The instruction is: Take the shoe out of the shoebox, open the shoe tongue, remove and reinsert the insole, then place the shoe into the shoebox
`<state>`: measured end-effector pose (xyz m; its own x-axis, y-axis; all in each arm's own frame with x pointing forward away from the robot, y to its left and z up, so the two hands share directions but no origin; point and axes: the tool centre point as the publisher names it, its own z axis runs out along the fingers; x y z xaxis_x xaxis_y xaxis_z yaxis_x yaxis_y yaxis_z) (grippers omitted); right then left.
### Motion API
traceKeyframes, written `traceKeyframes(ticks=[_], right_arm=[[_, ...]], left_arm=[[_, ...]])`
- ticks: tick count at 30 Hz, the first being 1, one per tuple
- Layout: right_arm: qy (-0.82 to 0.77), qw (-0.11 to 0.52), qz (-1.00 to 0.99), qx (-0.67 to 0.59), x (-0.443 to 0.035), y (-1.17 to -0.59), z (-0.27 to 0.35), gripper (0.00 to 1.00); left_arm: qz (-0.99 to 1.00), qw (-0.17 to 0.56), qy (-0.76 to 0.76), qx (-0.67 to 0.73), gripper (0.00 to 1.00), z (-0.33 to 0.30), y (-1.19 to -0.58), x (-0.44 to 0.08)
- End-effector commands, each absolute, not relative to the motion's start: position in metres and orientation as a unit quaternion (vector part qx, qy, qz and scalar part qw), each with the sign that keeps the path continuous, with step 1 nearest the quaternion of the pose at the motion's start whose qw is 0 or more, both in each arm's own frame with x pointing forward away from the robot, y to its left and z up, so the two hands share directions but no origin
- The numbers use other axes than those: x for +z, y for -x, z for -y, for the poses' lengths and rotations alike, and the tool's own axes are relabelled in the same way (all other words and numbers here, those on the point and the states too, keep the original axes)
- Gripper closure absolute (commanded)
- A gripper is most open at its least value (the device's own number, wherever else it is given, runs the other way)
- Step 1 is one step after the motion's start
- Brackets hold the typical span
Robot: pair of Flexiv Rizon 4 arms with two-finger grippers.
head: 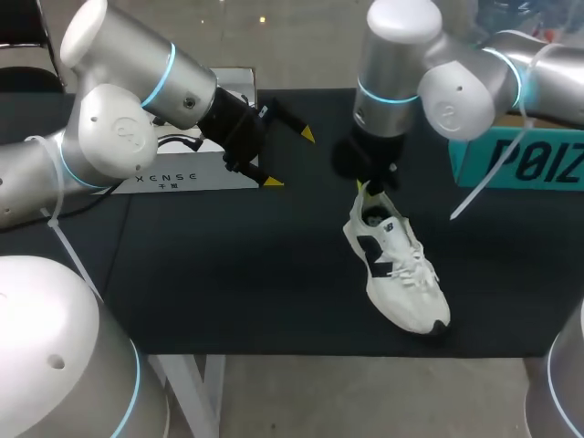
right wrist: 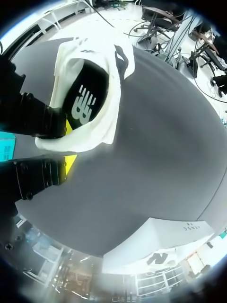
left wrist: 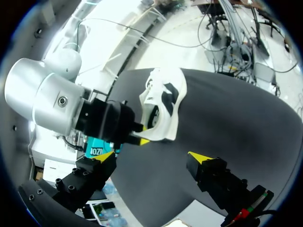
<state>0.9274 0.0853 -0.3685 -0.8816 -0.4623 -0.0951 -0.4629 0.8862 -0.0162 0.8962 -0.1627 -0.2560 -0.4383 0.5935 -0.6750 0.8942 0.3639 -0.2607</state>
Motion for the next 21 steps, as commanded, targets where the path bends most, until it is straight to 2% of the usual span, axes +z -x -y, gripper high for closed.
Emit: traceKeyframes(ticks=[1,9,21], right_arm=[[0.238,0.047,-0.97,0.003,-0.373,-0.927,-0.087,1.0],[0.22,0.071,-0.973,-0.016,-0.343,-0.923,-0.085,1.0],[0.203,0.114,-0.971,-0.061,-0.223,-0.939,-0.049,1.0]], left_arm=[[-0.79,0.242,-0.472,-0.308,0.0,0.163,-0.896,-0.256],[-0.79,0.242,-0.472,-0.308,0.0,0.163,-0.896,-0.256],[-0.79,0.242,-0.472,-0.308,0.0,0.163,-0.896,-0.256]])
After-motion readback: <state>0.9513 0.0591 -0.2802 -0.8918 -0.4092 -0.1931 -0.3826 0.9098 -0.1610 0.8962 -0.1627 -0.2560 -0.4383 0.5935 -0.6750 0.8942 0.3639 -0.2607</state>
